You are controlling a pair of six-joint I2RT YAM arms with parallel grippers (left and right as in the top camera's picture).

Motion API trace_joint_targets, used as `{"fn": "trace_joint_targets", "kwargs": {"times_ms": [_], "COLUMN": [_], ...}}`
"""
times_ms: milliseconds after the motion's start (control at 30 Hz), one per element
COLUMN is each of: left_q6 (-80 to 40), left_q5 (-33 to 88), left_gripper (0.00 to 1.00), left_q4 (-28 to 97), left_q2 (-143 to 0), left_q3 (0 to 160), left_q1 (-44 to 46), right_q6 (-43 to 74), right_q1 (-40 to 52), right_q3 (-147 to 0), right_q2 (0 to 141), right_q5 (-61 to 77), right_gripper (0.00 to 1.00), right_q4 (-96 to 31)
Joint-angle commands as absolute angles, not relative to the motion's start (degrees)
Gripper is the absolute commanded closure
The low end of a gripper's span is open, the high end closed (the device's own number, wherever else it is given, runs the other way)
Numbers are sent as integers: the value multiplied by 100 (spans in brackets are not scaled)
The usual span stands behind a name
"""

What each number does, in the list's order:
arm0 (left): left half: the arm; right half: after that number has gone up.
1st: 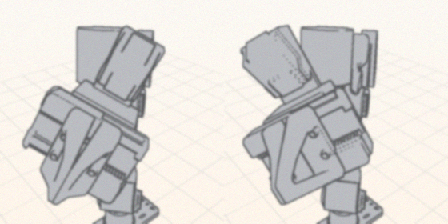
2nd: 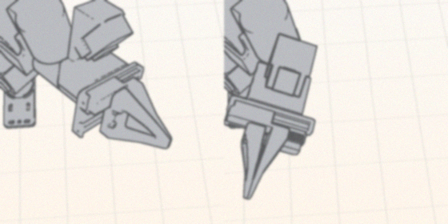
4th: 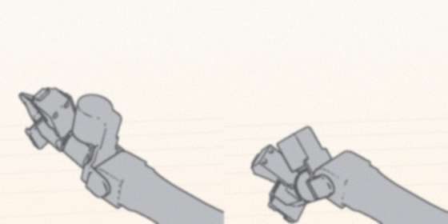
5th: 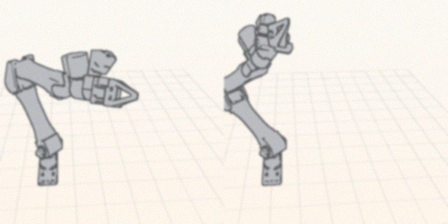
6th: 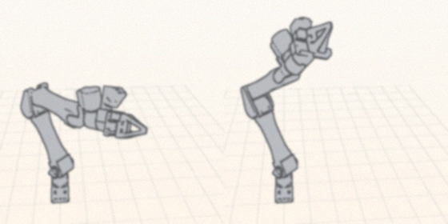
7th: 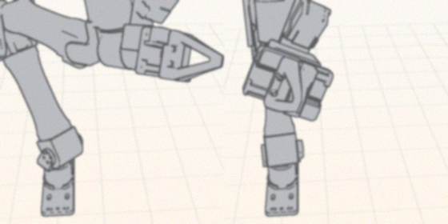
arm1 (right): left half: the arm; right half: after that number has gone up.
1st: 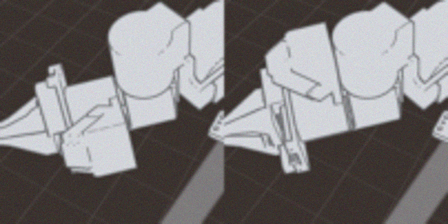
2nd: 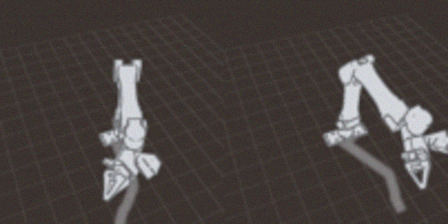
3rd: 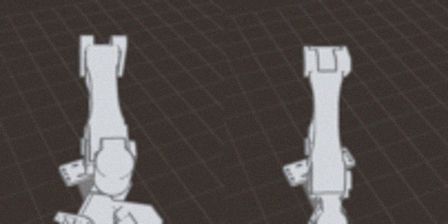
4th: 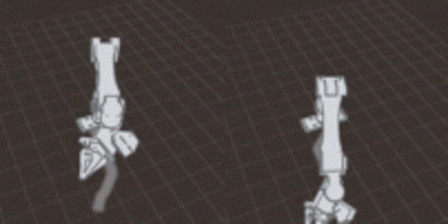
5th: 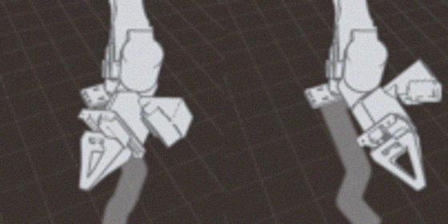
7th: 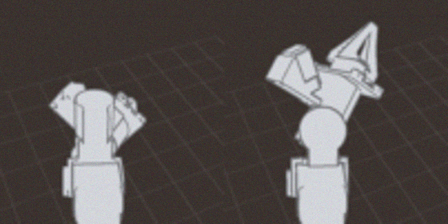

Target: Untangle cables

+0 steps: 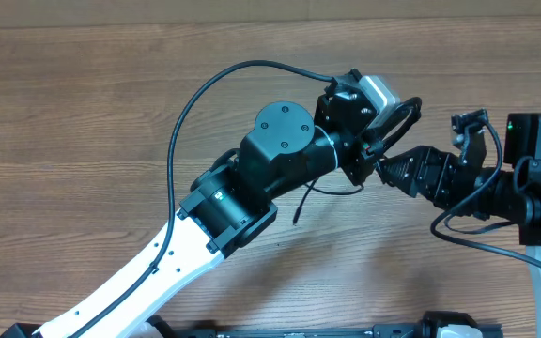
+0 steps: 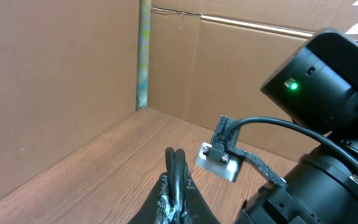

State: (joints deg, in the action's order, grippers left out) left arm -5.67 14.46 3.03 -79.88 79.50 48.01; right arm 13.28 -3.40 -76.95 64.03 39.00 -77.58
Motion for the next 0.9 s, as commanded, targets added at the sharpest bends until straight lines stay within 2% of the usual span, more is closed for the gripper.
{"fn": "trace_joint_targets", "kwargs": {"times_ms": [0, 133, 300, 500, 867], "left_q6": [-644, -644, -650, -930, -1592], "left_q5": [1192, 1138, 934, 384, 454], "left_gripper": [96, 96, 96, 96, 96], "left_q4": [102, -161, -587, -1090, -1232], "left_q2": [-7907, -7909, -7907, -7900, -7815], "left_q3": [8128, 8128, 8128, 8128, 8128], "left_q1": [4801, 4801, 4801, 4729, 3850], "right_q6": [989, 880, 893, 888, 1031], "right_q1": [-204, 272, 685, 707, 707], "right_q3": [-7787, -7784, -7708, -7708, -7686], "right_q2": [6399, 6401, 6479, 6873, 7290], "right_q5": [4213, 4206, 4071, 3559, 1815], "right_gripper": [14, 9, 9, 9, 7], "right_q4": [-7791, -7756, -7585, -7793, -8123]}}
